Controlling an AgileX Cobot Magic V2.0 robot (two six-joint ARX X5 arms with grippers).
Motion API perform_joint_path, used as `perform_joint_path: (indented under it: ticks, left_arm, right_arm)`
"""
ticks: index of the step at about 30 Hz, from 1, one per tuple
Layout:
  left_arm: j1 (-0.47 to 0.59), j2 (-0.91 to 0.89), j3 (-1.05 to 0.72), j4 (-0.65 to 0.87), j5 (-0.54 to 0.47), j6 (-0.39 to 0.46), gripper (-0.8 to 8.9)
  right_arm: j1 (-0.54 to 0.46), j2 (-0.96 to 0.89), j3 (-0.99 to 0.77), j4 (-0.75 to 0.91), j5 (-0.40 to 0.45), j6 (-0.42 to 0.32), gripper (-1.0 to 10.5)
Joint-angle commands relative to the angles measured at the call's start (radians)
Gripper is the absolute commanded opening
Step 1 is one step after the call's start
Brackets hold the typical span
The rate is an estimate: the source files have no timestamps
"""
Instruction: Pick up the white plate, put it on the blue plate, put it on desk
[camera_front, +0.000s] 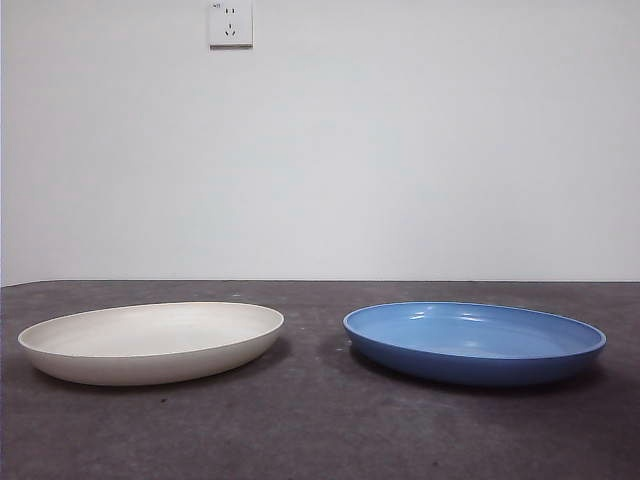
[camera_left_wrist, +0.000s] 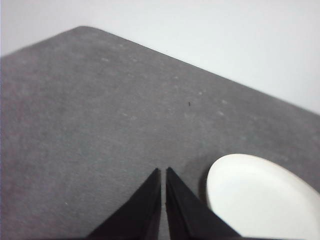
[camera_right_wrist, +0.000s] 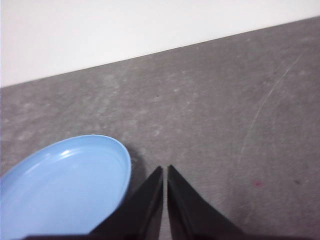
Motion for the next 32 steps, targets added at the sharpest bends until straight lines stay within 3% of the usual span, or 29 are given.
perform_joint_path:
  ticks: [1,15,23,32]
  left_arm:
    - [0.003,-0.001,-0.004,-0.034,0.002,-0.091,0.15]
    - [0.002,0.07,0.251,-0.208,0.051,-0.089,0.15]
    - [0.002,0.294,0.487,-0.304,0.189,0.061,0.15]
    - [-0.025,0.573,0.733,-0.52,0.366,0.23,0.15]
  right_arm:
    - [0.003,-0.003,0.004,0.004,-0.033,0.061,0.1]
    - [0.003,0.051,0.272,-0.06,-0.012,0.063,0.1]
    - [0.003,0.243,0.531,-0.277,-0.049,-0.03,0.1]
    - [0.003,0.524,0.829,-0.572,-0.214,-0.18,0.1]
